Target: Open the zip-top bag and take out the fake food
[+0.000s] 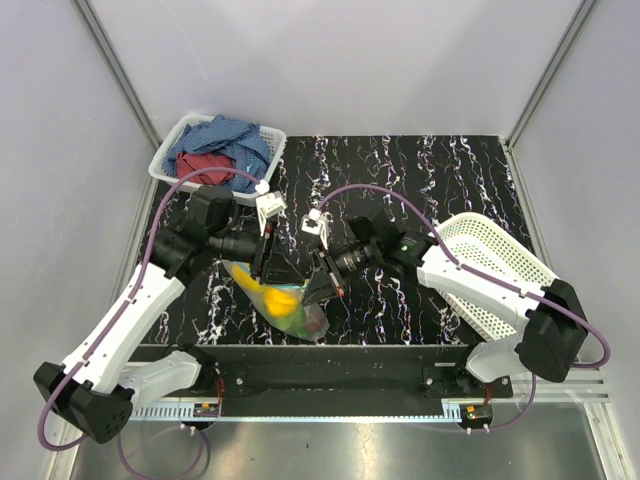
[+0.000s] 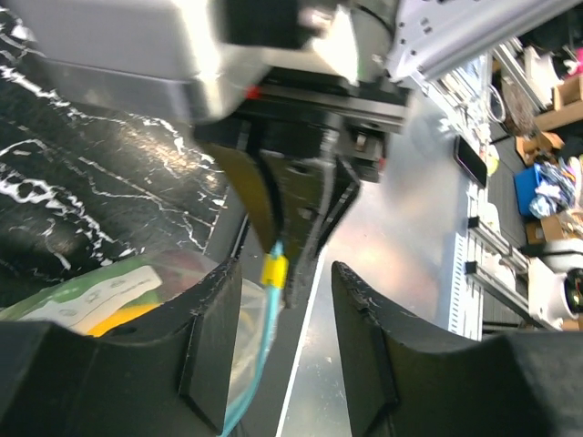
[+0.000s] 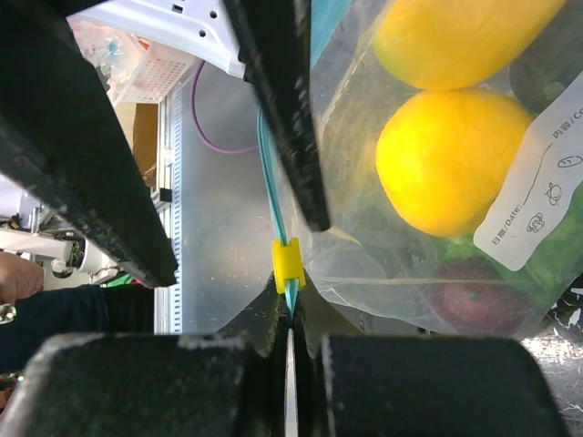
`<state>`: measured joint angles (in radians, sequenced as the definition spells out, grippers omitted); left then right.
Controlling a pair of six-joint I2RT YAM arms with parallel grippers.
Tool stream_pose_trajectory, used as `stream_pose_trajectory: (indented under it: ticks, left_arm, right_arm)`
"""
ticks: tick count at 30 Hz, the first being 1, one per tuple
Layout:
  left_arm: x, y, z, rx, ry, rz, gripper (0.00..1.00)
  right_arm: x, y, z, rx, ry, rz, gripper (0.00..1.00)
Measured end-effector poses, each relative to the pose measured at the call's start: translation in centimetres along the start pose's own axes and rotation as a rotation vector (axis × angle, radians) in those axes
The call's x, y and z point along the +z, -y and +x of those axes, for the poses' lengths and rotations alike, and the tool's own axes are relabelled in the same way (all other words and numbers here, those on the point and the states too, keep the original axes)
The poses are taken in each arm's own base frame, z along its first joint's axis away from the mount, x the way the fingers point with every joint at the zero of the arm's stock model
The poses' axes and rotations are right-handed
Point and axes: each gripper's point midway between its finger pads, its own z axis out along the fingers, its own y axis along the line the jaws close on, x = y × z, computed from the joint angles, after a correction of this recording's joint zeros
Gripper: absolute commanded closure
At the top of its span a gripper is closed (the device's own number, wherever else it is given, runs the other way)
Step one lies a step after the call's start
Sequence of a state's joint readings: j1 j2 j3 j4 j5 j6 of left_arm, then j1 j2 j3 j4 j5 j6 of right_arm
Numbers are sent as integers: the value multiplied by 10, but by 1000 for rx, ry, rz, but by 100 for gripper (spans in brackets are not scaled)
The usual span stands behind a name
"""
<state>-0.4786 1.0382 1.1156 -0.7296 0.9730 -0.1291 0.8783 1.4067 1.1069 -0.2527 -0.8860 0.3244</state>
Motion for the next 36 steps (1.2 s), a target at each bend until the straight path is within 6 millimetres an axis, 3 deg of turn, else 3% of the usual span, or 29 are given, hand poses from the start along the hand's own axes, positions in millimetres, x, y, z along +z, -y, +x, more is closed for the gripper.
stream_pose_trajectory:
  ticks: [17,23,27,36]
  left_arm:
    - [13,-8,11,-25,-49,33,58]
    - [14,-11,13,-22,-52,33,78]
    - [15,-13,15,-27,-57,30,100]
    - [12,-17,13,7,-26,-19,100]
  right_arm:
    - [1,5,0,22,-15,-21,100]
    - [0,6,-1,20,-8,-21,100]
    - [0,9,-2,25,-6,-11,100]
    - [-1,16,-5,32,40,36,100]
